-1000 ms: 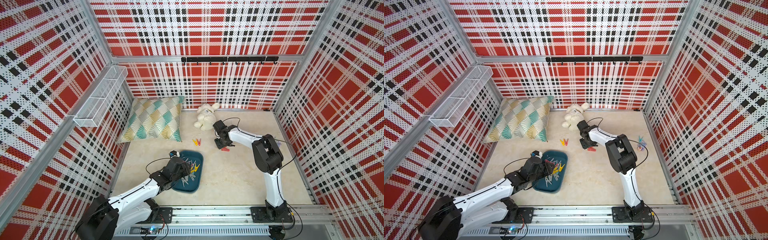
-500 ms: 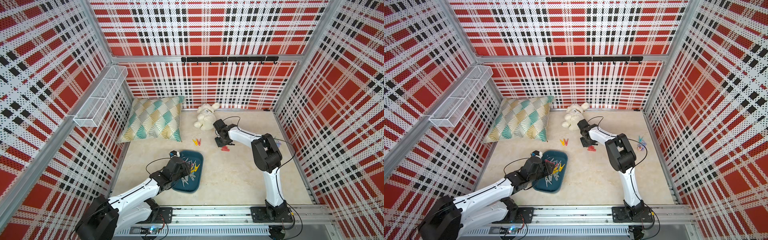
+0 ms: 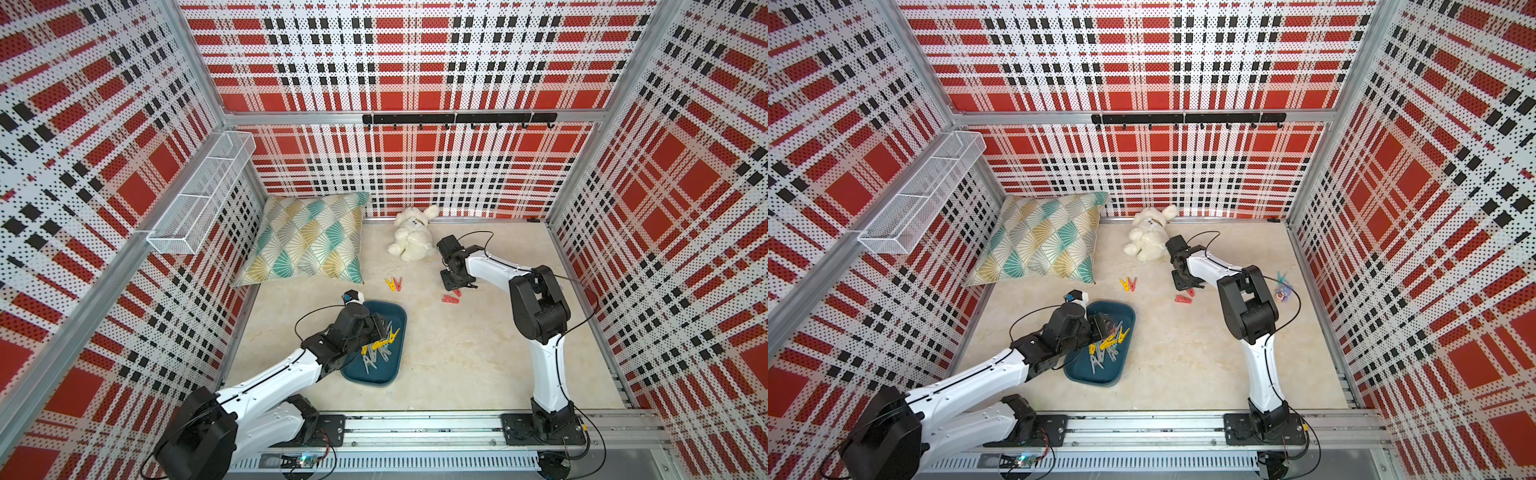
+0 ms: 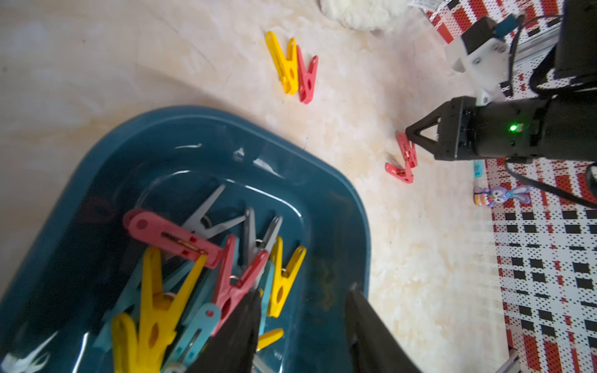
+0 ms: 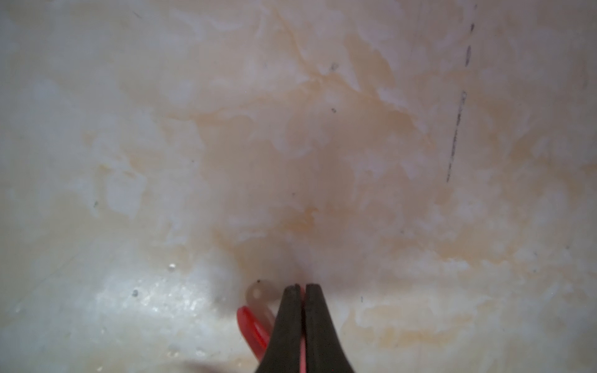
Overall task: Put the clothespins into the storage box
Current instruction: Pick up the clothespin from the center of the board, then place the clothespin in the storage box.
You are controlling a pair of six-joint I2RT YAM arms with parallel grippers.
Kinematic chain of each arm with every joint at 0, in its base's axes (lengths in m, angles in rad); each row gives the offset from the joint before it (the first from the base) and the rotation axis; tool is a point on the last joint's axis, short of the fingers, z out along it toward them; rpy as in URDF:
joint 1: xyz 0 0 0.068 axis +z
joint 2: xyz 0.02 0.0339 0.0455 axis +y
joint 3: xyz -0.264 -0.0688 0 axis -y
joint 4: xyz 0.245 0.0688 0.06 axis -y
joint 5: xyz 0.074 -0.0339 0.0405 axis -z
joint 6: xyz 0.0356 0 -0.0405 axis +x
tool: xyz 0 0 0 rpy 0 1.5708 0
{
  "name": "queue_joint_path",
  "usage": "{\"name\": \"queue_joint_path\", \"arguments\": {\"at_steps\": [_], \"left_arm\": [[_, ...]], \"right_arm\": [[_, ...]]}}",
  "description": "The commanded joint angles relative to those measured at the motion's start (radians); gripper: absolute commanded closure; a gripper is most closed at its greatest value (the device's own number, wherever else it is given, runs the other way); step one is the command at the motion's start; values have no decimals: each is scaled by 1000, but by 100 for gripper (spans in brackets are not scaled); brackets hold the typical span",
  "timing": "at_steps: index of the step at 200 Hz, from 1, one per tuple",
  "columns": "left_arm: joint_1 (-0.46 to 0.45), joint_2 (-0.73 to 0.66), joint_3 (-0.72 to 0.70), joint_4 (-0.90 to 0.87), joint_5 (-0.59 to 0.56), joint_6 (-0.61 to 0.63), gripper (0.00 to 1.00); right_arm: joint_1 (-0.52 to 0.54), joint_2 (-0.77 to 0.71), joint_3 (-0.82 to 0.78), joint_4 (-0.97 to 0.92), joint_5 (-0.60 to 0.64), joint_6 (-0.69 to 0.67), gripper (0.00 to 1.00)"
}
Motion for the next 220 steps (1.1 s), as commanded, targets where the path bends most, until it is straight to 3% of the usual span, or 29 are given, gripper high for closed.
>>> {"name": "queue_joint_path", "arguments": {"at_steps": [1, 106, 159, 220], "left_arm": [[-14, 26, 57, 45, 16, 35, 51], [-98, 178, 155, 237, 53, 43, 50], [-117, 231, 174, 259, 45, 49, 50], [-123, 260, 196, 250, 31, 65, 50]], "right_arm": [[-3, -96, -17, -8, -18, 33, 100], [17, -324, -238, 252, -644, 283, 100], [83, -333, -256, 342, -778, 422, 99], [138, -333, -230, 350, -804, 459, 98]]}}
